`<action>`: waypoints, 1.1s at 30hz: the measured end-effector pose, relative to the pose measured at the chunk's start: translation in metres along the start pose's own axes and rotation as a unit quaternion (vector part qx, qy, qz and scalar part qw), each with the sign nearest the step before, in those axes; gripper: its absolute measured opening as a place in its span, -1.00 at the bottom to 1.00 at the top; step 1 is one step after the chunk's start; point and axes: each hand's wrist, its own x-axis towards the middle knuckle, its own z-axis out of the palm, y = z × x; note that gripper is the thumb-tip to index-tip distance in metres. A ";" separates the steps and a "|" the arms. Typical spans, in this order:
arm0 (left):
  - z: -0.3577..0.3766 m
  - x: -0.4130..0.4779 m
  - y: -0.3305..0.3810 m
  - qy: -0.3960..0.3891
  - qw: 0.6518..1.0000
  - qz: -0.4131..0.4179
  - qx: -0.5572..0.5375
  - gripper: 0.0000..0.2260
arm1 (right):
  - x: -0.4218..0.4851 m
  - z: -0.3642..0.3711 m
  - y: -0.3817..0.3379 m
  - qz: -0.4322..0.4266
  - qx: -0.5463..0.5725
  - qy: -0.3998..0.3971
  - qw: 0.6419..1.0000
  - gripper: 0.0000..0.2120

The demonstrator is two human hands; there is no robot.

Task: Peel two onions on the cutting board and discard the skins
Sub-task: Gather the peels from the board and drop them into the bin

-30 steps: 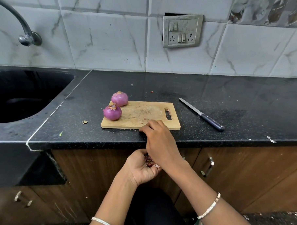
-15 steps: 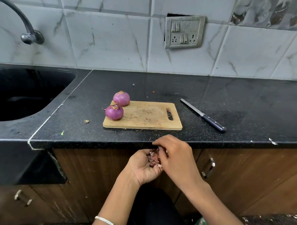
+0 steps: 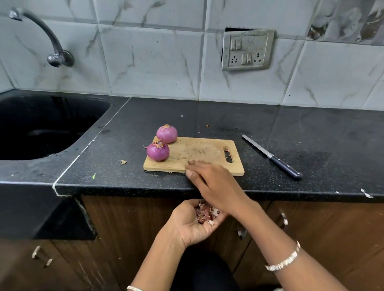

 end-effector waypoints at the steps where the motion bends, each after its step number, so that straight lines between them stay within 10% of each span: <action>1: -0.001 0.000 0.001 -0.001 1.000 -0.002 -0.004 -0.55 | -0.013 0.001 -0.005 -0.011 0.018 0.026 0.999 -0.58; 8: -0.010 0.008 0.006 -0.006 1.000 -0.009 0.001 -0.55 | -0.045 0.014 0.009 -0.059 0.048 0.182 0.980 -0.80; 19: -0.012 0.002 0.007 0.022 1.000 0.022 -0.005 -0.56 | 0.000 0.022 -0.014 -0.151 -0.022 -0.050 0.987 -0.54; 33: -0.005 0.013 -0.003 -0.035 0.999 0.016 -0.001 -0.63 | -0.088 0.007 -0.002 -0.023 0.017 0.155 0.988 -0.64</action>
